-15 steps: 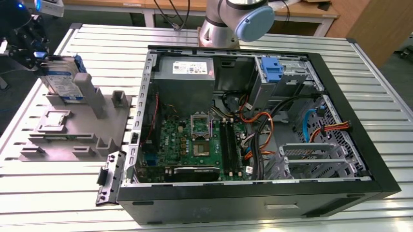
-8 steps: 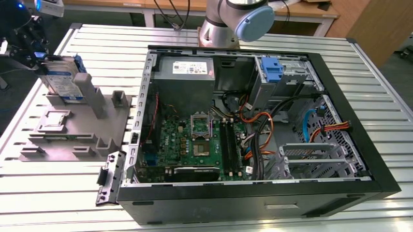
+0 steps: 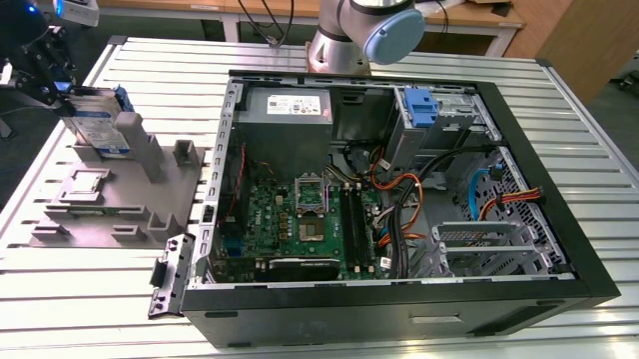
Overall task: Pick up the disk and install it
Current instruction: 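Pick up the disk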
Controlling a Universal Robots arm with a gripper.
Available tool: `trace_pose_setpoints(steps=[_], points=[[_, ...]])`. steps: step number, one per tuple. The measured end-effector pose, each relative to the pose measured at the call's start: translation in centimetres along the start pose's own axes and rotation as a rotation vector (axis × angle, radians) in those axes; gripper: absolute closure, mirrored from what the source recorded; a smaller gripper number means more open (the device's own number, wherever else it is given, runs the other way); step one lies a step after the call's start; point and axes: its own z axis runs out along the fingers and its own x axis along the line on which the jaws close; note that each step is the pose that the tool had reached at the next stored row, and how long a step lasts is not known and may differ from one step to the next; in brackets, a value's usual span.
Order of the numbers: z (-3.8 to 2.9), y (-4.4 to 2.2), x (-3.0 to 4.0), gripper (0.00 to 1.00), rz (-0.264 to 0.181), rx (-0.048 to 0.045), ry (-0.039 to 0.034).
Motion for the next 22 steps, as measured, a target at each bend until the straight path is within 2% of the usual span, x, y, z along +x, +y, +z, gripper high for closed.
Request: trace_pose_setpoints(steps=[14, 22], points=[[0.0, 0.0, 0.0, 0.63, 0.0, 0.0, 0.0004], [0.0, 0.0, 0.0, 0.63, -0.015, -0.0008, 0.0007]])
